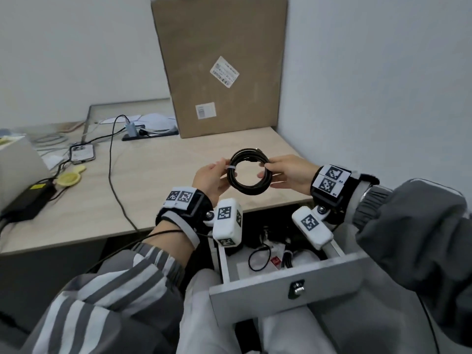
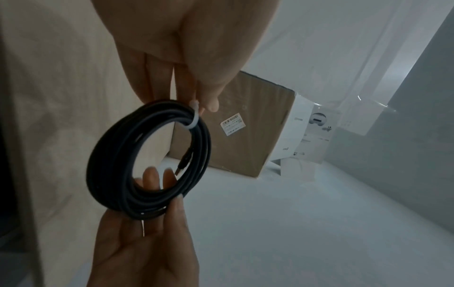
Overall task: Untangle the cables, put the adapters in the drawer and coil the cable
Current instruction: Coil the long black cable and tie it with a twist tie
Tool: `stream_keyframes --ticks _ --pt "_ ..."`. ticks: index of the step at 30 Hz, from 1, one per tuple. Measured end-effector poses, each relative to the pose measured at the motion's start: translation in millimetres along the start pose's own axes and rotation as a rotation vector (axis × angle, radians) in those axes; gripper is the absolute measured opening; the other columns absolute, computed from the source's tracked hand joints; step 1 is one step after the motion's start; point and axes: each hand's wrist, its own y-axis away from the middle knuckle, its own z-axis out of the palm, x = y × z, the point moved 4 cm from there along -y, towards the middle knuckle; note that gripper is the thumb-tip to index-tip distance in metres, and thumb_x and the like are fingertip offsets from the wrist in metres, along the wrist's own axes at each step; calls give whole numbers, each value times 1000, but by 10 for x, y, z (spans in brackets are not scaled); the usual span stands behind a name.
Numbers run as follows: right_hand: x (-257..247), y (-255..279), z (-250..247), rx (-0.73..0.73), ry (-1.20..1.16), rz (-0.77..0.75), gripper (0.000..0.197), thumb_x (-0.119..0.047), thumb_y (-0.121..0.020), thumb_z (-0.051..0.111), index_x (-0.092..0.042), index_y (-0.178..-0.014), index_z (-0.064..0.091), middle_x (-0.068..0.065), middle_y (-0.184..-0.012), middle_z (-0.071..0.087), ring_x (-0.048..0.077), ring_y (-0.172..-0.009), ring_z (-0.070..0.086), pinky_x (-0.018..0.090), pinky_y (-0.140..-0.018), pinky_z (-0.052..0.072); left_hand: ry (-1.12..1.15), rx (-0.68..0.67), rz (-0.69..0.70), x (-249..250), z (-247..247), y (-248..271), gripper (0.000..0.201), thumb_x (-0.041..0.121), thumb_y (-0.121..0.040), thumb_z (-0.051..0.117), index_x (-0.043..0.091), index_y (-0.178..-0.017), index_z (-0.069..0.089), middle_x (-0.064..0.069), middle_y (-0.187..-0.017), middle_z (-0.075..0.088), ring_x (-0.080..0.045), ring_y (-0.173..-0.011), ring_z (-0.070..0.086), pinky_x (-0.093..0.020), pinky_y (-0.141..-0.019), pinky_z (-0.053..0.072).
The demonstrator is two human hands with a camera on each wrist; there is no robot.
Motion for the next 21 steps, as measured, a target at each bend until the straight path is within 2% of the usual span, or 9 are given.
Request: stream_keyframes --ticks 3,6,8,13,15,17,19,21 --pt "118 197 -103 2 -40 15 18 -10 -101 42 -6 -112 56 10 -97 66 15 -77 66 22 -66 55 -1 -75 -115 -167 146 217 27 27 -103 37 12 -92 56 -4 -94 64 -18 -79 64 -26 -64 52" --pt "238 363 -202 2 -53 54 15 -7 -100 43 -7 -101 58 9 -89 63 14 -70 67 26 -63 58 -39 -111 -183 -281 223 407 32 30 -104 34 11 -90 55 -5 -92 65 -18 -79 63 -27 -69 51" --pt "329 457 -272 9 -33 85 15 -6 -100 42 -6 -99 57 8 -86 61 15 -70 66 26 -63 59 -96 -113 -194 -325 219 498 35 33 -104 34 10 -91 58 -6 -92 66 -18 -81 63 -29 -70 52" --pt "657 624 -490 83 45 216 20 -3 -101 39 -6 -91 56 7 -82 59 12 -61 65 25 -56 58 -164 8 -186 -387 11 584 22 23 -101 44 9 -90 56 -8 -91 63 -18 -76 62 -26 -64 51" --pt "789 668 -583 129 45 283 20 -2 -101 38 -5 -91 54 8 -80 57 16 -67 61 27 -54 57 -192 49 -200 -445 -94 632 14 19 -99 47 7 -99 54 -9 -91 64 -18 -76 62 -26 -67 52" --pt "893 700 -630 160 64 351 18 -2 -101 38 -4 -90 53 9 -79 57 18 -69 59 28 -52 56 -253 61 -226 -526 -177 687 15 16 -98 47 6 -108 53 -7 -92 65 -16 -77 61 -25 -68 52" --pt "969 709 -605 170 114 409 19 -2 -100 39 -3 -87 53 10 -77 57 17 -59 63 28 -49 57 -334 56 -259 -603 -239 740 16 15 -98 48 7 -108 57 -5 -96 65 -14 -80 61 -23 -68 50" --pt "1027 684 -524 172 136 453 20 -1 -100 39 -1 -85 51 11 -76 56 14 -43 62 26 -39 52 -382 53 -290 -656 -288 779 12 14 -97 49 8 -97 59 -4 -98 65 -14 -85 61 -24 -69 49"
